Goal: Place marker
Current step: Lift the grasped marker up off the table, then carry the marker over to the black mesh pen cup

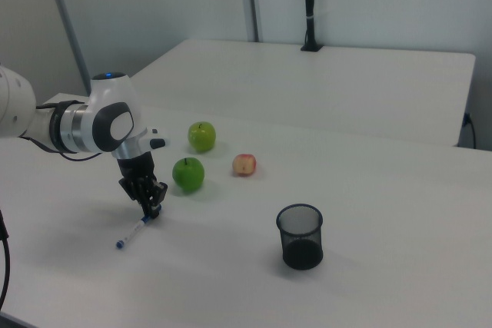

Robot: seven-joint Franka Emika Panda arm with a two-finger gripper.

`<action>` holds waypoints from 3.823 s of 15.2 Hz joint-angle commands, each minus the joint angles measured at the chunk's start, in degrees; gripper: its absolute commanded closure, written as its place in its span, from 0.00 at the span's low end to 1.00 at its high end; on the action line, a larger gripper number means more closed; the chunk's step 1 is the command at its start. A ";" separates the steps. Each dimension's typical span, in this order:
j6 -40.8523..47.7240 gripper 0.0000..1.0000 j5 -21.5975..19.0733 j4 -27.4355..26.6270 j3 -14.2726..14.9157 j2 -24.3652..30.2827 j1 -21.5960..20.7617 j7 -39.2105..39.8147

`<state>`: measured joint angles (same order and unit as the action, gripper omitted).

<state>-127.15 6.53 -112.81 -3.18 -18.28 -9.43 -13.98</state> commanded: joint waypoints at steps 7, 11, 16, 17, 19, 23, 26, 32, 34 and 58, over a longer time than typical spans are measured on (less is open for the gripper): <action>5.75 0.89 1.03 2.50 0.19 2.63 -0.33 -2.90; 15.33 0.89 -0.02 9.78 0.19 4.30 0.02 -3.07; 27.99 0.89 -2.21 20.59 0.28 5.89 0.28 -2.64; 29.49 0.89 -3.18 22.27 0.37 6.32 0.72 -2.46; 30.99 0.89 -3.72 24.39 0.37 7.20 1.51 -2.46; 30.74 0.89 -3.72 24.57 1.07 7.30 2.74 -1.59; 30.21 0.88 -3.54 24.57 1.16 6.86 6.42 1.05; 27.76 0.88 -3.54 24.57 1.16 6.42 15.74 11.41; 23.64 0.88 -3.63 24.48 1.16 5.89 19.43 14.49; -15.92 0.88 -1.26 11.13 1.42 3.78 32.80 16.61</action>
<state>-138.37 3.85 -97.06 -1.78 -15.69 23.15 1.70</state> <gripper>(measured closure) 0.833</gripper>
